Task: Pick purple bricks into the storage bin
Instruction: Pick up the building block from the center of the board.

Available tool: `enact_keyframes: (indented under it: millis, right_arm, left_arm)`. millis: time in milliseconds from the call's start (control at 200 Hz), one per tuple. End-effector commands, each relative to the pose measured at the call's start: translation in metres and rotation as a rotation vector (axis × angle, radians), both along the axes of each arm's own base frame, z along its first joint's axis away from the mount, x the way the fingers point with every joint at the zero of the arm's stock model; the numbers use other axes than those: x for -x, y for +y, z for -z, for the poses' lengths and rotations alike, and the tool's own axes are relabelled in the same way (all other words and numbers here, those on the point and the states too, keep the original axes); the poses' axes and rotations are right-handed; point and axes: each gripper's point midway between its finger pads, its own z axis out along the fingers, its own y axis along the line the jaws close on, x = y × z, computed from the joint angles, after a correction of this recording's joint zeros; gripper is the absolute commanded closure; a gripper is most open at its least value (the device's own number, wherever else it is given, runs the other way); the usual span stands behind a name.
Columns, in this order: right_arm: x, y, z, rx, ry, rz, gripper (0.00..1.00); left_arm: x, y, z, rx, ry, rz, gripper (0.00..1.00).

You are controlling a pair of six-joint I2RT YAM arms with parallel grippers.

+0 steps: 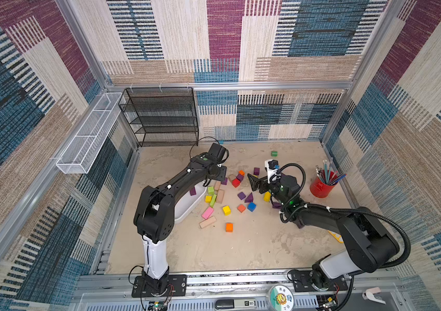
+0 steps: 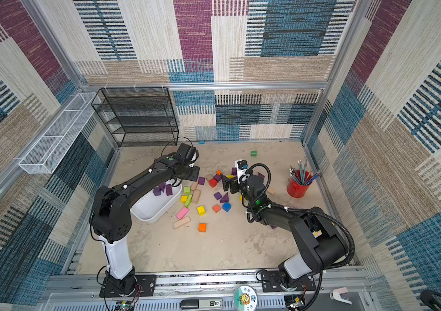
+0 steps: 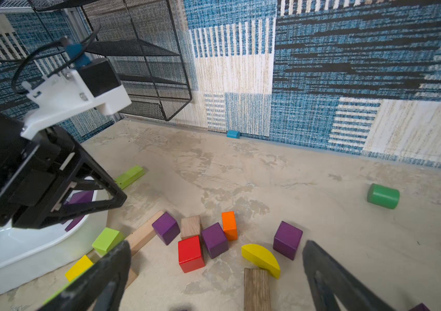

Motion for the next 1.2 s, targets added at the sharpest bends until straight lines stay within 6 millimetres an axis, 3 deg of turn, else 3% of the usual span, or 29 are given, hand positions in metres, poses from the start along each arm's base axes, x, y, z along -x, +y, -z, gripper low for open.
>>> enact_keyframes:
  millis: [0,200,461,1192]
  right_arm:
    - [-0.002,-0.001,-0.002,-0.048,0.024,-0.001,0.00]
    - [-0.007,-0.009,0.004,-0.071,0.057,0.015,0.00]
    - [-0.008,-0.010,0.008,-0.067,0.068,0.010,0.00]
    - [-0.002,-0.006,0.002,-0.061,0.031,-0.029,0.00]
  left_arm:
    - [0.001,-0.005,0.009,-0.017,0.026,0.053,0.47]
    - [-0.001,-0.019,0.029,-0.019,0.086,0.106,0.48]
    - [-0.004,-0.020,0.048,-0.059,0.118,0.114,0.48]
    - [-0.019,-0.020,0.069,-0.121,0.143,0.092,0.45]
